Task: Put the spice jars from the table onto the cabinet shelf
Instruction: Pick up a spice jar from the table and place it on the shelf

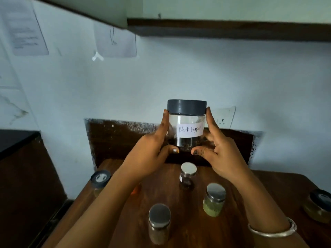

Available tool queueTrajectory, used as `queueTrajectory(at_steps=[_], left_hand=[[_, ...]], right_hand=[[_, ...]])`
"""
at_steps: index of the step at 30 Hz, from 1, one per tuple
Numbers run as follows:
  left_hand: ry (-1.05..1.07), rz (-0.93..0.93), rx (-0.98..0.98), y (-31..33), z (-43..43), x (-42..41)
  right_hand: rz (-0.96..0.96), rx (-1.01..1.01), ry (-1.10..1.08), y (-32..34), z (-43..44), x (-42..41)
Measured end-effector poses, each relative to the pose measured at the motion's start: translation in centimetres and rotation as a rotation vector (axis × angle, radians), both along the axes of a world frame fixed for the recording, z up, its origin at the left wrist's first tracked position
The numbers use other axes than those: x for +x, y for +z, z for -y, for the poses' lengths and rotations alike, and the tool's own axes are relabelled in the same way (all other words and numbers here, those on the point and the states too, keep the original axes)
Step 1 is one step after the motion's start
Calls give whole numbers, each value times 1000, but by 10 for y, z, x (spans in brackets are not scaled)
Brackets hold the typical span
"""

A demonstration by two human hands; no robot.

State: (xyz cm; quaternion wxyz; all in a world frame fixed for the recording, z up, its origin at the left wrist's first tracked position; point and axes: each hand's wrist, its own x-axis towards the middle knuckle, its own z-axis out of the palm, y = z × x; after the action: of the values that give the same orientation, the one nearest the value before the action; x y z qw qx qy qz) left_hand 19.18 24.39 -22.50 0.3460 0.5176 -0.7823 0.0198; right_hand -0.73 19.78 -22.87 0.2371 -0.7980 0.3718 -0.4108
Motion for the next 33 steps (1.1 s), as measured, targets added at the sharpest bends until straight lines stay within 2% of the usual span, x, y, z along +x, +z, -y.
queueTrajectory(at_steps=[5, 11, 20, 26, 33], left_hand=[[19, -50, -134, 45, 25, 6], [-25, -208, -273, 111, 61, 21], [19, -321, -343, 198, 133, 54], [87, -276, -449, 240, 186, 78], [200, -269, -464, 244, 224, 101]], right_hand=[[40, -181, -131, 44, 18, 13], [52, -361, -185, 109, 42, 40], [121, -557, -192, 192, 116, 87], [157, -596, -185, 236, 176, 120], [-4, -610, -296, 250, 219, 149]])
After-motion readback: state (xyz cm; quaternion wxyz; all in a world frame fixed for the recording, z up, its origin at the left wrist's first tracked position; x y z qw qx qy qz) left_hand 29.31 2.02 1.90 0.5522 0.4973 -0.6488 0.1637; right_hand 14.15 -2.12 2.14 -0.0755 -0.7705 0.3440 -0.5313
